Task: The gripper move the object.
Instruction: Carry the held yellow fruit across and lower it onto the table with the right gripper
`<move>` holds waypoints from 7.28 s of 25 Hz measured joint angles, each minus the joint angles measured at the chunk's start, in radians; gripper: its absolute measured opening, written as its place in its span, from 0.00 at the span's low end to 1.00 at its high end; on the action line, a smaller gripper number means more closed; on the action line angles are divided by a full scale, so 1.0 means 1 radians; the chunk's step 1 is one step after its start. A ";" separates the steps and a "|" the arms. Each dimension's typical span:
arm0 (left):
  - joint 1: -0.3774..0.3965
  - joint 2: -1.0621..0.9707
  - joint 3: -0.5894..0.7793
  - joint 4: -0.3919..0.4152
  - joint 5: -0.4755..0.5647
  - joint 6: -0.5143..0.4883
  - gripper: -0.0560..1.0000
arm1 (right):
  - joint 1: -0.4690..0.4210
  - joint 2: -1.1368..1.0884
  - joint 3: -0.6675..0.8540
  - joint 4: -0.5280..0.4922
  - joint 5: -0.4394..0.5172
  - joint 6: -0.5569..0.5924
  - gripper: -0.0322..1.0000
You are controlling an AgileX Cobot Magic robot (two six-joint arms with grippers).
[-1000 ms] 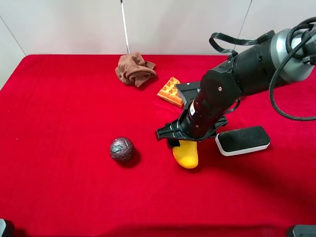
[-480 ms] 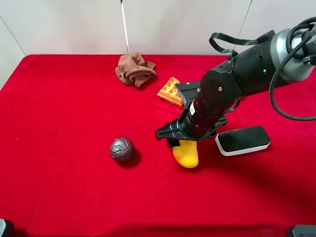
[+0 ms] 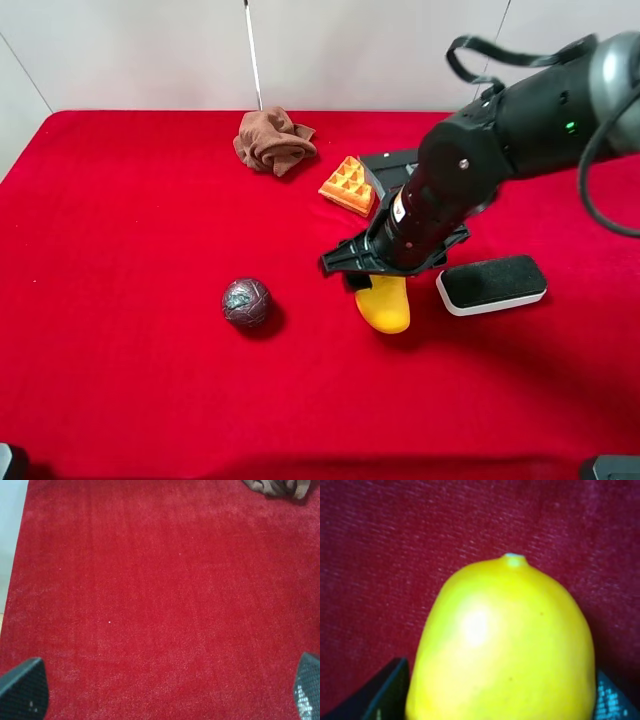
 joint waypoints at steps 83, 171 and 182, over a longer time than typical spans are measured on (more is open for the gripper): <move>0.000 0.000 0.000 0.000 0.000 0.002 0.98 | -0.837 0.192 -0.764 -0.064 0.576 -0.685 0.51; 0.000 0.000 0.000 0.000 0.000 0.003 0.98 | -0.870 0.476 -0.744 -0.011 0.336 -0.695 0.49; 0.000 0.000 0.000 0.000 0.000 0.003 0.98 | -0.870 0.476 -0.744 -0.017 0.336 -0.695 0.49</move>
